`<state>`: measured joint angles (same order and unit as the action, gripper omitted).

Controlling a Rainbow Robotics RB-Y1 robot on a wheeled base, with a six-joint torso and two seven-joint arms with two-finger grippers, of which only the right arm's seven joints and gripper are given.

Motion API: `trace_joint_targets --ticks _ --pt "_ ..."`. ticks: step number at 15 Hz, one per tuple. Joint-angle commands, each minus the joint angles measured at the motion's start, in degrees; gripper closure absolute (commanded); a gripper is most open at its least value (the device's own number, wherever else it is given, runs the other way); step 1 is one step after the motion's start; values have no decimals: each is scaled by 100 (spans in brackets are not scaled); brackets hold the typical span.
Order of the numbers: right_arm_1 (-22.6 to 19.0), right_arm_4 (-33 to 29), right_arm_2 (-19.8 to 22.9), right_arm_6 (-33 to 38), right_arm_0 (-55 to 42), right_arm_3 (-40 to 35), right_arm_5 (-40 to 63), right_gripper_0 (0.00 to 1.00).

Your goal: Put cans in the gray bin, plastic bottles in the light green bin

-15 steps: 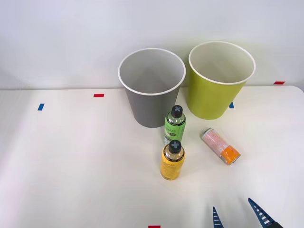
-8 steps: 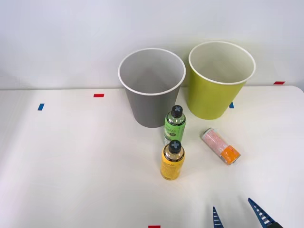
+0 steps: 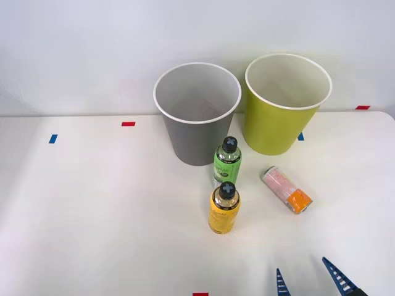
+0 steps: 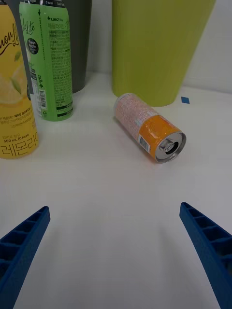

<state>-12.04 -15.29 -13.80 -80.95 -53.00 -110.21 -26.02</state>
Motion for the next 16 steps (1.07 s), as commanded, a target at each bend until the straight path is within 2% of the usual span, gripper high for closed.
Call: trace_joint_targets --ticks 1,4,6,9,12,13,16 --pt "0 0 0 0 0 0 0 7" --pt "-53 132 18 -26 167 255 -141 7" --pt "-176 677 -97 -105 193 255 -483 7" --pt "-343 1002 -220 -272 369 237 -580 7" --pt "-501 1055 -246 -431 642 237 -580 6" --pt "-554 1178 -273 -483 721 220 -571 0" --pt "-747 1354 -325 -659 958 -26 -316 0"
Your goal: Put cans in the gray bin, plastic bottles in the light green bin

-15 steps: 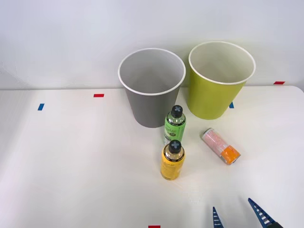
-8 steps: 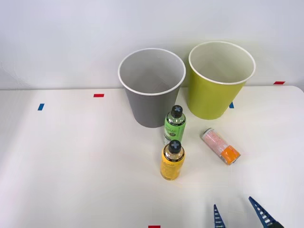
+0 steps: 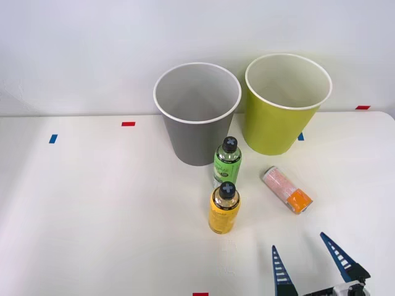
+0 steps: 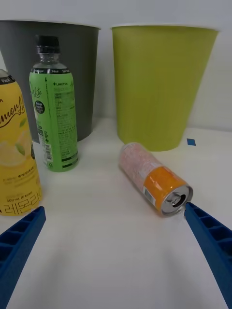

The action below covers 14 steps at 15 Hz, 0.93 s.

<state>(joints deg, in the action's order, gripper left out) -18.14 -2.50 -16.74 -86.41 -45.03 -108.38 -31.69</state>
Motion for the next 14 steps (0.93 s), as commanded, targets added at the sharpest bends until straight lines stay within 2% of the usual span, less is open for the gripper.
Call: trace_joint_targets --ticks 1,4,6,11,14 --pt "-252 127 -31 -174 187 -535 699 0" --pt "-498 206 83 -253 301 -1555 2123 0" --pt "-638 223 233 -200 539 -1880 2879 0" --pt "-911 294 356 72 1409 -1924 4065 0" --pt "-1043 144 277 872 1778 -2003 4804 0"
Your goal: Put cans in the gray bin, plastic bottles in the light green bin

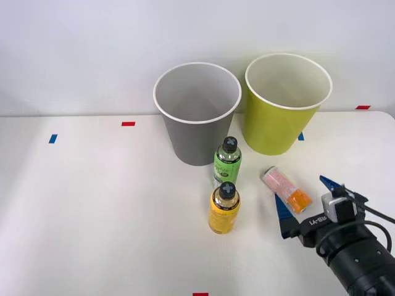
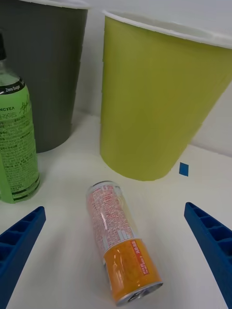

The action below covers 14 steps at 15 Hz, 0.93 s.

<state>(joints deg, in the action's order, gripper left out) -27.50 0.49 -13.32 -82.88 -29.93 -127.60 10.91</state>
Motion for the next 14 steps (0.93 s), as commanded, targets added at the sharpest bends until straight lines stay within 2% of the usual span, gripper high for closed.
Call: trace_joint_targets --ticks 1,3,4,5,10,11,14 --pt "-150 -392 -118 729 347 -257 1071 0" --pt "-238 -1042 -426 1274 576 -951 2820 0" --pt "-317 -1314 -716 1634 787 -1294 3734 0" --pt "-414 -1402 -909 1889 1024 -1355 4068 0" --pt "-1029 -1394 -1524 2979 2334 -643 4253 0" --pt "-1170 -1270 -1674 3199 2606 -450 4253 0" --pt "-1627 -453 -1683 3427 3010 -371 4543 0"
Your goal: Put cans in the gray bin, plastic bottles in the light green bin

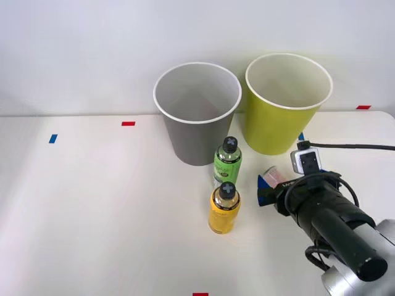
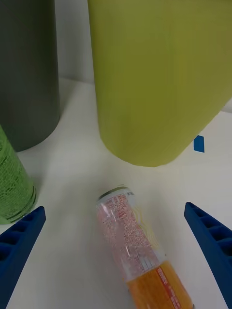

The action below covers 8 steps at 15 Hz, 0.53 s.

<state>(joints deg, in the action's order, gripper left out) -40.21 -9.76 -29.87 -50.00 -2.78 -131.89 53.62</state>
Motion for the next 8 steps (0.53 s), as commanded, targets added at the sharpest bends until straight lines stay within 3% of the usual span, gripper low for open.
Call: trace_joint_targets --ticks 1,6,8 --pt "-426 783 -36 139 410 59 465 0" --pt "-496 1741 -27 -1 1254 59 1862 0" --pt "-751 2479 -27 -45 1676 59 2284 0"
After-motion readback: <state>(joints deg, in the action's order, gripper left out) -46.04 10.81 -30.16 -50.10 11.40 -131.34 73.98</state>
